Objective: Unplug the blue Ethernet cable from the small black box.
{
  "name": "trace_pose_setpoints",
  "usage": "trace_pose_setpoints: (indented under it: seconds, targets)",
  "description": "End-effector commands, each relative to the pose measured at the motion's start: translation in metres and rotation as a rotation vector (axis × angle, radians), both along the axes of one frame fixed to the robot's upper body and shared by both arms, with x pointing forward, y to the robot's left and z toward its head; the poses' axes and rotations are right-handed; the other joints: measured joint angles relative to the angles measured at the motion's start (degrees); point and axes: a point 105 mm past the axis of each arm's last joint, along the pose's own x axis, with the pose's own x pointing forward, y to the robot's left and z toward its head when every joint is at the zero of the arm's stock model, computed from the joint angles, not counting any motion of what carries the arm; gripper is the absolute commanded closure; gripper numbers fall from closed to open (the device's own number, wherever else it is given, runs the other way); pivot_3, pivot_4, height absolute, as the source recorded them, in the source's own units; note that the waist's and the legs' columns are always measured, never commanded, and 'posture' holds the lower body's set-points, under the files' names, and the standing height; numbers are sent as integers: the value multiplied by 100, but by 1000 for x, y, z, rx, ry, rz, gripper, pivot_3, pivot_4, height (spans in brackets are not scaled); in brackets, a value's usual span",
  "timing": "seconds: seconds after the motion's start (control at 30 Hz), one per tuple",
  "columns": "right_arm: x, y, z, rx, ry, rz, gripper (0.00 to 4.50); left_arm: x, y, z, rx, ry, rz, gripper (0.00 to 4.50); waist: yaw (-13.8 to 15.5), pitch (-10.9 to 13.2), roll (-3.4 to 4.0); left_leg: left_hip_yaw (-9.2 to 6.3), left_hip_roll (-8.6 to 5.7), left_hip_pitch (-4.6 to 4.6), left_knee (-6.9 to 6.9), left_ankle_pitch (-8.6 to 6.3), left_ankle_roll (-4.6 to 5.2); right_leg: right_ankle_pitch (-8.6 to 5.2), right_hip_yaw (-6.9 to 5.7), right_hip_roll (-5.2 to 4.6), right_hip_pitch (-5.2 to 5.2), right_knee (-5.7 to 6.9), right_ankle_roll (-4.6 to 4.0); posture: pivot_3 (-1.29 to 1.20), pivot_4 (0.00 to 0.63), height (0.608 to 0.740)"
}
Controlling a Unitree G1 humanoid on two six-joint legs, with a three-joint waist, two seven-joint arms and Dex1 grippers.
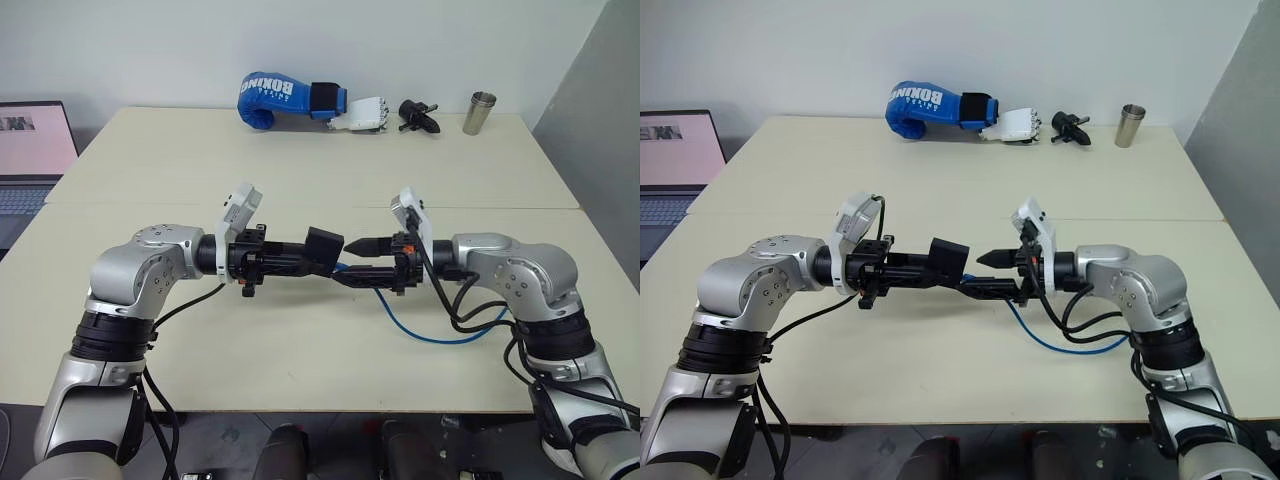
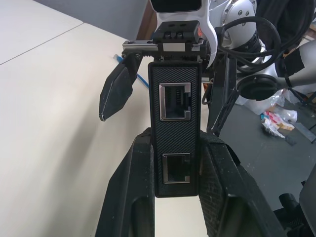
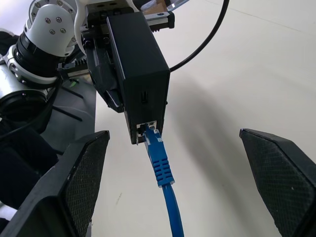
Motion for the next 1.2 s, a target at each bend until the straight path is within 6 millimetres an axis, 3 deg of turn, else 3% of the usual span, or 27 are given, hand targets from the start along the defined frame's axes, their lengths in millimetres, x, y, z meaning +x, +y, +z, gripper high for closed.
trace_pose_setpoints:
  seconds: [0.03, 0.2, 0.33, 0.67, 0.87, 1.1, 1.2]
  targets:
    - [0, 1, 10, 19, -45, 14, 31, -5, -2, 12, -14, -50, -18, 3707, 0, 0, 0, 0, 0, -1, 0, 0, 0, 0, 0, 0, 0, 0, 0, 0, 150, 740]
    - [1, 1, 10, 19, -41, 10, 31, -5, -2, 12, -14, -50, -21, 3707, 0, 0, 0, 0, 0, -1, 0, 0, 0, 0, 0, 0, 0, 0, 0, 0, 150, 740]
    - [2, 0, 9, 17, -38, 8, 667, -5, -2, 11, -11, -50, -22, 3707, 0, 0, 0, 0, 0, -1, 0, 0, 0, 0, 1, 0, 0, 0, 0, 0, 150, 740]
    - [-2, -1, 7, 9, -18, 39, 2931, -7, -2, 13, -14, -46, -29, 3707, 0, 0, 0, 0, 0, -1, 0, 0, 0, 0, 0, 0, -1, 0, 0, 0, 150, 740]
    - [-6, 0, 12, 29, -3, 78, 4068, -8, -1, 13, -17, -29, -41, 3707, 0, 0, 0, 0, 0, -2, 0, 0, 0, 0, 0, 0, -1, 0, 0, 0, 150, 740]
    - [-10, 1, 14, 37, 7, 105, 4122, -7, 1, 15, -22, -16, -49, 3707, 0, 0, 0, 0, 0, -1, 0, 0, 0, 0, 0, 0, -1, 0, 0, 0, 150, 740]
    - [-11, 1, 16, 46, 24, 119, 4442, -8, 1, 19, -42, 0, -57, 3707, 0, 0, 0, 0, 0, -2, 0, 0, 0, 0, 0, 0, -1, 0, 0, 0, 150, 740]
